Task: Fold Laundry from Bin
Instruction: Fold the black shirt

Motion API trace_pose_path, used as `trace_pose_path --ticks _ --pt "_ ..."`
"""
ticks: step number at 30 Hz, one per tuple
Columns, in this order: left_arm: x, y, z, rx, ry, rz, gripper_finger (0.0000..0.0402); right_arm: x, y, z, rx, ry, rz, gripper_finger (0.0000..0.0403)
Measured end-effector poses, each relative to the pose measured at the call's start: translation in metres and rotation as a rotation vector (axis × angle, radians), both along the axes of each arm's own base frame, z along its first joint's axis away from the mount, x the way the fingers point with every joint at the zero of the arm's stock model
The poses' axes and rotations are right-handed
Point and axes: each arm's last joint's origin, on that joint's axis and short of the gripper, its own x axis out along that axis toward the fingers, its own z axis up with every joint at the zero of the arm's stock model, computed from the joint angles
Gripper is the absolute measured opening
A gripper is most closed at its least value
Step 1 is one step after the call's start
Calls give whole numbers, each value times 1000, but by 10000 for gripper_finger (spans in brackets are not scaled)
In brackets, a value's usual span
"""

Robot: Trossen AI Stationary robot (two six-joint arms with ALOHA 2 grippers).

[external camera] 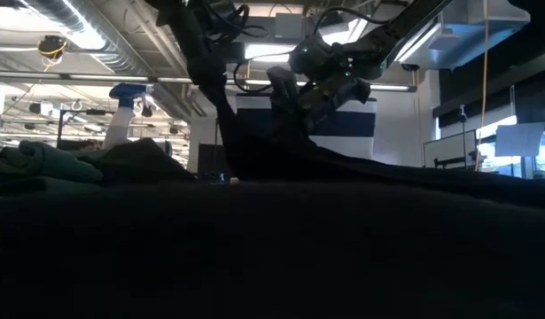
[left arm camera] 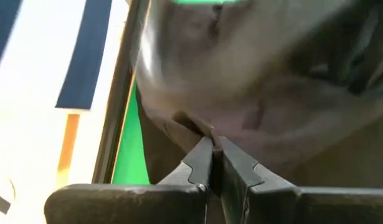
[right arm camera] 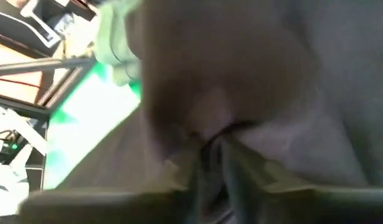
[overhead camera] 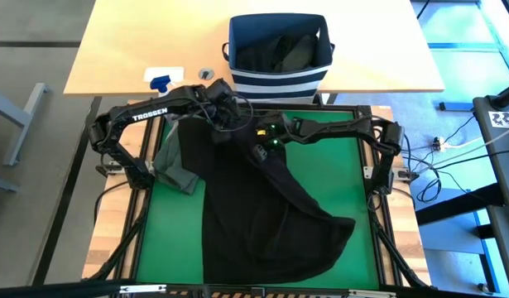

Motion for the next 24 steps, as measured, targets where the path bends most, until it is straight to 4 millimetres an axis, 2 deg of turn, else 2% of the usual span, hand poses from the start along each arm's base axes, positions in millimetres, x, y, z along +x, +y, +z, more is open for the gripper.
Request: trace_pose_path --ticks 2,4,9,13,18,24 --pt "-4 0 -2 -11 47 -14 16 4 3 4 -7 -47 1 23" --pt "-10 0 -5 -25 103 -30 16 9 9 8 -33 -96 -10 8" --pt "-23 8 -8 -11 211 -99 16 25 29 14 -130 -229 -61 28" --pt "-32 19 -8 44 269 -80 16 42 42 3 -191 -362 -88 18" --pt "-46 33 -9 30 308 -25 16 63 50 -9 -236 -434 -156 3" --pt "-63 45 -10 -4 357 21 16 101 53 -6 -235 -509 -129 11"
